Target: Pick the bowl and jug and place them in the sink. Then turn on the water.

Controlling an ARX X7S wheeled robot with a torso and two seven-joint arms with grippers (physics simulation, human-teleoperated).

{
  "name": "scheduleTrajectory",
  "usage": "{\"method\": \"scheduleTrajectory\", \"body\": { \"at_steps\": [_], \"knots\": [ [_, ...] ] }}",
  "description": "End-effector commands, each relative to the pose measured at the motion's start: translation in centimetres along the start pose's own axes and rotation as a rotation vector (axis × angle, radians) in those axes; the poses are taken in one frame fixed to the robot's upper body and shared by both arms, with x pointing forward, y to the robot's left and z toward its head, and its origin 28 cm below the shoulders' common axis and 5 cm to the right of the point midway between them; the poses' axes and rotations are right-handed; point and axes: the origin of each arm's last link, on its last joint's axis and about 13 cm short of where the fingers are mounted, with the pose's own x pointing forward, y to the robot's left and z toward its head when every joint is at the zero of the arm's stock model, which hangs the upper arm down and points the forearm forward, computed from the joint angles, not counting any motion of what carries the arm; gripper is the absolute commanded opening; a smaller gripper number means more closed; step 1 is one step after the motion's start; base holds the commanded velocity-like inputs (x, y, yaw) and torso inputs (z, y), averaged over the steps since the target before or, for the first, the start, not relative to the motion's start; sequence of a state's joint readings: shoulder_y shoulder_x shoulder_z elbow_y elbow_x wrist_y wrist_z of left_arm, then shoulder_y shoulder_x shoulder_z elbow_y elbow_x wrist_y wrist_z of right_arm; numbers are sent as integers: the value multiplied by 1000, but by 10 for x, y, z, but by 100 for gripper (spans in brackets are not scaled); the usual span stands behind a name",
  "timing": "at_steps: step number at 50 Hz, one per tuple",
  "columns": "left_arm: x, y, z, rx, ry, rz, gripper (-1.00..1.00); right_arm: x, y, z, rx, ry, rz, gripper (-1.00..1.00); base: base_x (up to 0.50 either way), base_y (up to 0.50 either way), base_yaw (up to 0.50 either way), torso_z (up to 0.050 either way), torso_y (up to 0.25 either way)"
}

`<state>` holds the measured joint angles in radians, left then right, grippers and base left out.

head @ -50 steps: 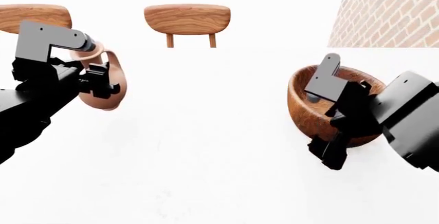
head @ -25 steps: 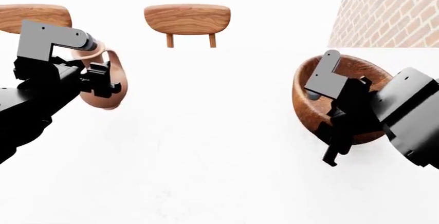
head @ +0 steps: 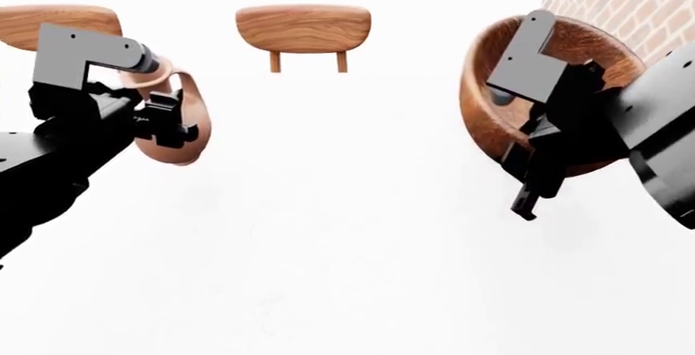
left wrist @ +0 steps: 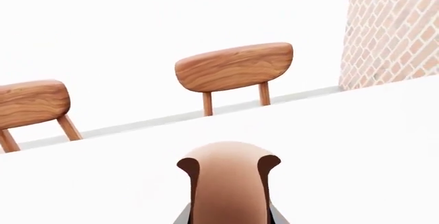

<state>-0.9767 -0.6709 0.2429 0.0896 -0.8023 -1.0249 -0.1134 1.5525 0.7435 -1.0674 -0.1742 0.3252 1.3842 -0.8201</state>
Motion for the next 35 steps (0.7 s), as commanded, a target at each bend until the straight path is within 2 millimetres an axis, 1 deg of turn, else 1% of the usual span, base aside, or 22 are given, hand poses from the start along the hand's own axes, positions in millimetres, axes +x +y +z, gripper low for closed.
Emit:
{"method": "scheduleTrajectory", "body": {
  "at_steps": [1, 14, 25, 30, 35],
  "knots": [
    [-2, 6, 11, 7, -55, 49, -100, -7, 1, 5, -20, -21, -27, -100, -375, 418, 0, 0, 0],
    [-3, 6, 10, 7, -54, 50, -100, -5, 4, 0, -16, -6, -16, -100, -386, 412, 0, 1, 1],
    [-2, 6, 9, 11, -53, 52, -100, -4, 3, -1, -4, -2, -25, -100, -492, 252, 0, 1, 1],
    [-3, 5, 10, 17, -58, 54, -100, -2, 0, 0, 17, -11, -61, -100, 0, 0, 0, 0, 0],
    [-3, 5, 11, 18, -61, 52, -100, -4, 0, 0, 34, -12, -61, -100, -6, 0, -451, 2, 2]
  ]
}}
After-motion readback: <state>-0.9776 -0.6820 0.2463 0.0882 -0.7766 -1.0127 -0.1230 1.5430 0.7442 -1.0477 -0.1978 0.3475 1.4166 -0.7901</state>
